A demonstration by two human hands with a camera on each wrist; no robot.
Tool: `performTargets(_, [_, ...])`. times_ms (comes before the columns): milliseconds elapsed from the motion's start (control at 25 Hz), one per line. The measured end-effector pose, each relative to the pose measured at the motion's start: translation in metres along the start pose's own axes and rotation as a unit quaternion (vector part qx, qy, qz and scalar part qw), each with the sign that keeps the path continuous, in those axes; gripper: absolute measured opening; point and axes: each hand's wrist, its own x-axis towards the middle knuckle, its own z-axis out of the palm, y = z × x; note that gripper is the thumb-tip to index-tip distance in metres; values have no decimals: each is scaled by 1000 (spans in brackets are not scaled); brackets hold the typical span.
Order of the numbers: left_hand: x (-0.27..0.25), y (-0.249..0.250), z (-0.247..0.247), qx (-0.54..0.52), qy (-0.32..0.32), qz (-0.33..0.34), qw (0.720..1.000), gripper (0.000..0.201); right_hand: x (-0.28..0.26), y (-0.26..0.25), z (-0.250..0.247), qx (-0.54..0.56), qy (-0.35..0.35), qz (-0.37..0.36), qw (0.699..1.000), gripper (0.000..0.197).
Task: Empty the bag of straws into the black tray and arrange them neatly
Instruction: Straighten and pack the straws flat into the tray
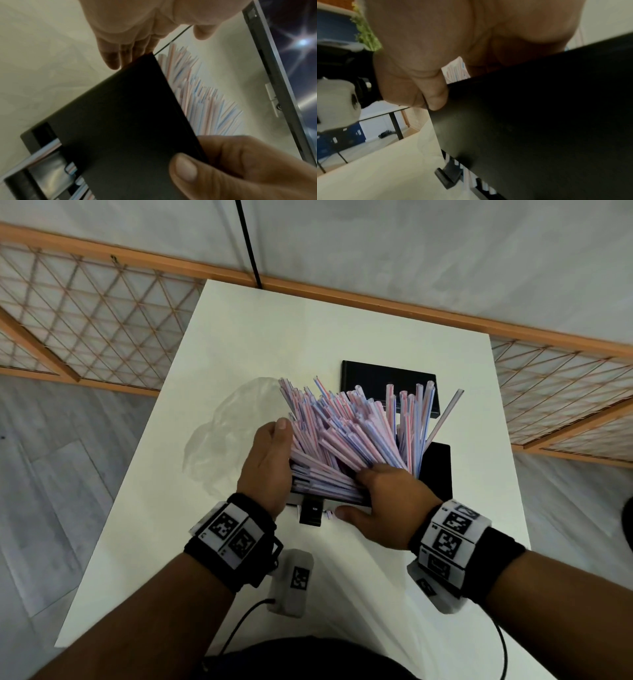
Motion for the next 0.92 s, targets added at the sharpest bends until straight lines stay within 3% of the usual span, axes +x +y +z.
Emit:
performTargets(80, [1, -3, 2, 13, -32, -3, 999, 72, 5, 0, 1, -13, -4, 12, 1000, 60])
performTargets(200, [-4, 2, 5, 40, -89, 1, 995, 56, 8, -2, -2, -4, -46, 1, 999, 50])
performTargets(400, [-5, 5, 4, 47, -107, 10, 993, 51, 20, -15, -4, 27, -122, 27, 992, 60])
performTargets(480, [-2, 1, 4, 39, -92, 20, 995, 72, 29, -21, -8, 52, -136, 25, 989, 53])
performTargets(560, [1, -5, 7, 49, -76, 27, 996, 80, 37, -23, -10, 88, -140, 21, 986, 58])
performTargets(720, [2, 10, 5, 206, 2, 82, 975, 64, 42, -26, -13, 124, -149, 1, 981, 73])
performTargets(800, [0, 20, 3, 210, 22, 79, 974, 55, 43, -26, -12, 127, -152, -10, 980, 73])
performTargets(920, [-2, 30, 3, 221, 52, 128, 966, 31, 42, -26, -14, 145, -112, -33, 983, 74])
